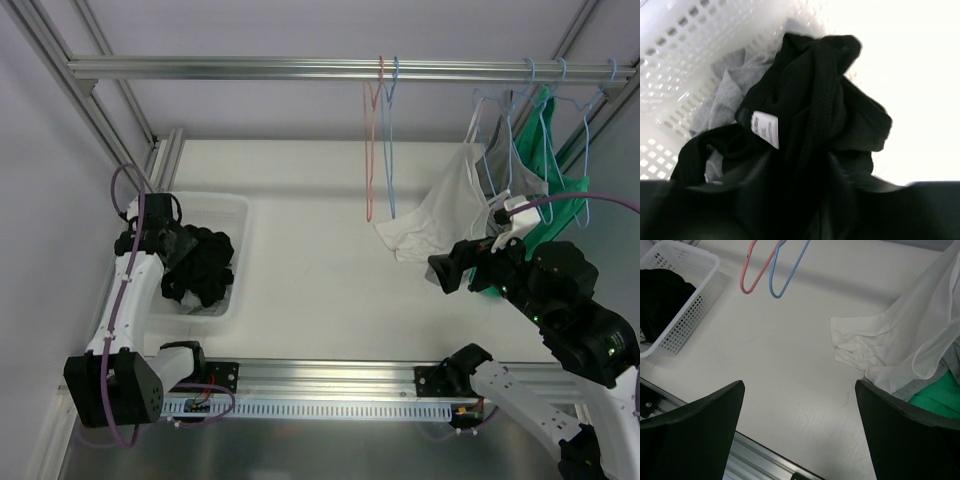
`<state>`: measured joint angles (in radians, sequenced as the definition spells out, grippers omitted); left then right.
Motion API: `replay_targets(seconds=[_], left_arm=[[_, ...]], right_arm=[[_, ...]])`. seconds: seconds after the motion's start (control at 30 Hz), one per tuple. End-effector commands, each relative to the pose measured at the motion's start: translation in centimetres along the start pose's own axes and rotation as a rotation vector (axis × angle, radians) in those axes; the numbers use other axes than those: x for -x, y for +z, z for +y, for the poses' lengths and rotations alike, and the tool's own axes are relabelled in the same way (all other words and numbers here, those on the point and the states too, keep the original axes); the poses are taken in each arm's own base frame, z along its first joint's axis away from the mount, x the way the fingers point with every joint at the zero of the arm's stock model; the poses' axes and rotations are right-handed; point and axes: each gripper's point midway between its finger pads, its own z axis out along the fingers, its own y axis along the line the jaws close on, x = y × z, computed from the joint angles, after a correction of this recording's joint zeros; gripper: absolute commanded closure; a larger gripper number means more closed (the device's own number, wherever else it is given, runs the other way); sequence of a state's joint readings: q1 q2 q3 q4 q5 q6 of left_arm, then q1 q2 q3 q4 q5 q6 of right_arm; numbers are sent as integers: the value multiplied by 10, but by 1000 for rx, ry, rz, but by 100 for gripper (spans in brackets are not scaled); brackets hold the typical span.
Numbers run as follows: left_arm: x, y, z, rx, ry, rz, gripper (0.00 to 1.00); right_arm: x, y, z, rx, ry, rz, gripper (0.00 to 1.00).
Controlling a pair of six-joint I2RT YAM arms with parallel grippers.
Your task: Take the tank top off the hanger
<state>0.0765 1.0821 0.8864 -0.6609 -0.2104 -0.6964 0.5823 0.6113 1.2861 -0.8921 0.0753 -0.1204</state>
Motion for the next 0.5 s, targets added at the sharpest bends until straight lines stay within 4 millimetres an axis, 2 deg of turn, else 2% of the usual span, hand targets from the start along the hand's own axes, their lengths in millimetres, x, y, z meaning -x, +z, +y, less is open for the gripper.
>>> replay_targets(seconds=[0.0, 0.03, 0.07, 0.1, 0.17, 0.2, 0.27, 0.33, 0.37, 0.4, 0.43, 0.47], left_arm=[[33, -11, -22, -86, -46, -51, 56], [36, -13, -25, -102, -48, -46, 49], [42, -18, -31, -122, -51, -61, 32], [45, -22, -34, -137, -51, -67, 23], [52, -35, -46, -203, -33, -74, 8], [54, -42, -51, -237, 1, -80, 1], [56, -71, -69, -367, 46, -89, 1], [57, -92, -75, -443, 102, -114, 1], [54, -113, -78, -515, 126, -134, 1], [52, -124, -79, -554, 150, -145, 1], [46, -133, -79, -589, 183, -148, 1], [36, -149, -76, -647, 206, -167, 1]], right_arm=[[29, -5, -10, -65, -8, -83, 1], [36, -7, -15, -93, -19, -96, 1], [40, -7, -25, -153, -24, -101, 0], [42, -3, -29, -181, -33, -86, 1], [56, -8, -41, -254, -57, -98, 1], [58, -2, -46, -288, -69, -72, 1], [77, -8, -54, -344, -85, -99, 0], [87, 3, -57, -364, -101, -78, 1], [102, -2, -63, -397, -105, -101, 1], [106, -1, -67, -420, -113, -88, 0], [107, 15, -73, -446, -125, -40, 0], [110, 20, -74, -443, -130, -23, 1]])
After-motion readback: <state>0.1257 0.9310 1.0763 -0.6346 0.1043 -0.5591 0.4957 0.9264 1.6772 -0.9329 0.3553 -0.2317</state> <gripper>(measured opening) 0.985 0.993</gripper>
